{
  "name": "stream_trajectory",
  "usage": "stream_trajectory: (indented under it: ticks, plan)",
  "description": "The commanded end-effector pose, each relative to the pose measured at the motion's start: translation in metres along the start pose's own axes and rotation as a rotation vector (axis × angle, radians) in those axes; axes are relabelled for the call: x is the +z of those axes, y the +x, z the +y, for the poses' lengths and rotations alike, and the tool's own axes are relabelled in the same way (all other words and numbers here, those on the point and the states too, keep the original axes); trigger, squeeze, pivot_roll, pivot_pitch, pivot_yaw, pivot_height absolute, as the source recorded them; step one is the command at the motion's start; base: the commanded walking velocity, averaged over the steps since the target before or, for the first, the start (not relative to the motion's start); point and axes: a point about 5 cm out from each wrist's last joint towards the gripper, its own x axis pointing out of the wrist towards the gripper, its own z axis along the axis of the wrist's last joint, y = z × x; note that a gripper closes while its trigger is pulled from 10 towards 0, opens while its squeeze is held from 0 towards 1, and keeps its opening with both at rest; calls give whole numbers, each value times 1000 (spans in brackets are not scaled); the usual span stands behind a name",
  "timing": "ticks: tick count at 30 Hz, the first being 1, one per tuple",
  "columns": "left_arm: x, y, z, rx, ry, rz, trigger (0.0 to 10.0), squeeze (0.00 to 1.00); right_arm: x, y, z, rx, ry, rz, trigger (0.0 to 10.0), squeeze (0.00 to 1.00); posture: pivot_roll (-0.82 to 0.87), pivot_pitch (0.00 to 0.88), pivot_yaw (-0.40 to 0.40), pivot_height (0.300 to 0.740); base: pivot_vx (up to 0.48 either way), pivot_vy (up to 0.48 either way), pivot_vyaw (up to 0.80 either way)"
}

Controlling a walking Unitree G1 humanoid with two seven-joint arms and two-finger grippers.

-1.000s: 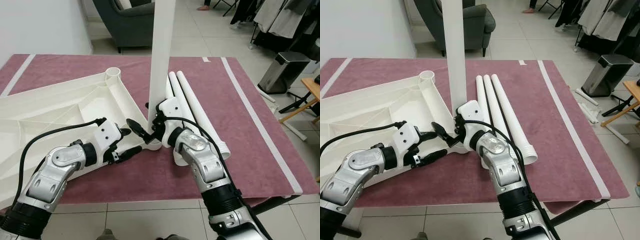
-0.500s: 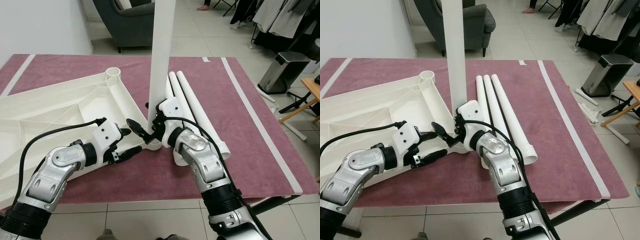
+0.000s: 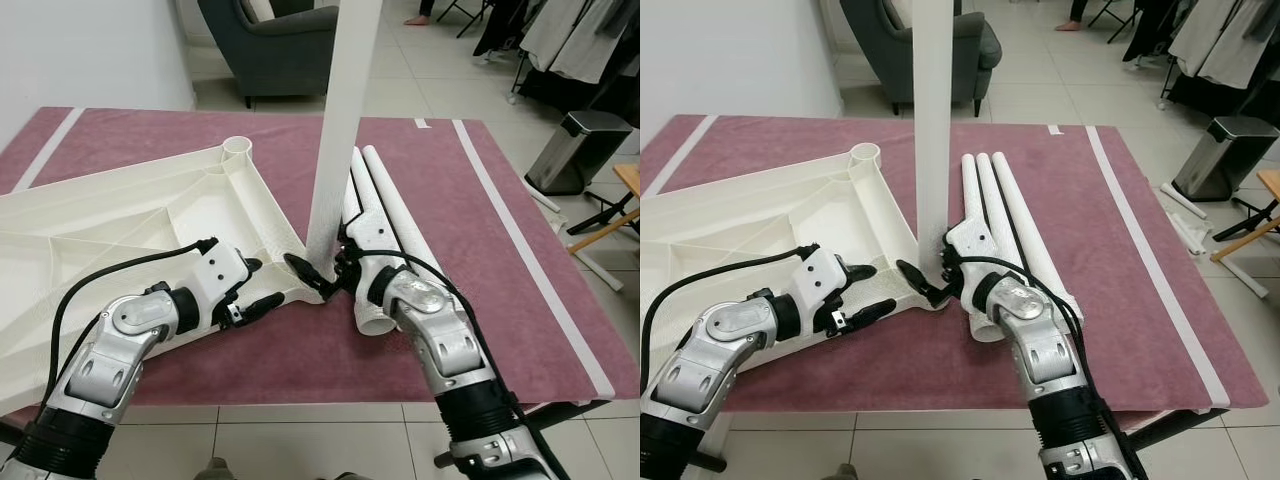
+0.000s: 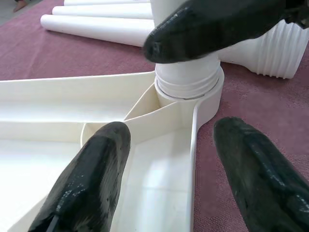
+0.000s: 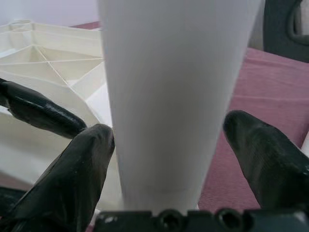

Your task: Building children table

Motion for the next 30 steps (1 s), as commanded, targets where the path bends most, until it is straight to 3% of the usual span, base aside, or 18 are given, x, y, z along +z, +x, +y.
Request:
stream_trajectory:
  ticks: [1,12,14,16,21,22,30]
  plan:
    - [-5,-3,11,235,-8,28,10000,0,2,2,3,18,-4,-16,10000,0,113,0,0,740,0,0,0]
    - [-2,-9,7,196,-2,19,10000,0,5,-4,1,53,-15,-16,10000,0,117,0,0,740,0,0,0]
    - [-2,-11,5,192,-7,22,10000,0,3,-12,1,75,-21,-8,10000,0,123,0,0,740,0,0,0]
    - [-8,-10,2,214,-25,64,10000,0,-6,-35,-3,94,-28,35,10000,0,118,0,0,740,0,0,0]
    - [-12,-9,1,220,-21,91,10000,0,-12,-49,-6,104,-26,68,10000,0,111,0,0,740,0,0,0]
    - [-10,-9,-1,199,-17,86,10000,0,-14,-56,-7,116,-28,86,10000,0,106,84,-16,740,0,0,0]
    - [-2,-12,-7,78,19,57,10000,0,-22,-75,-12,147,-56,152,10000,0,94,82,-10,740,0,0,0]
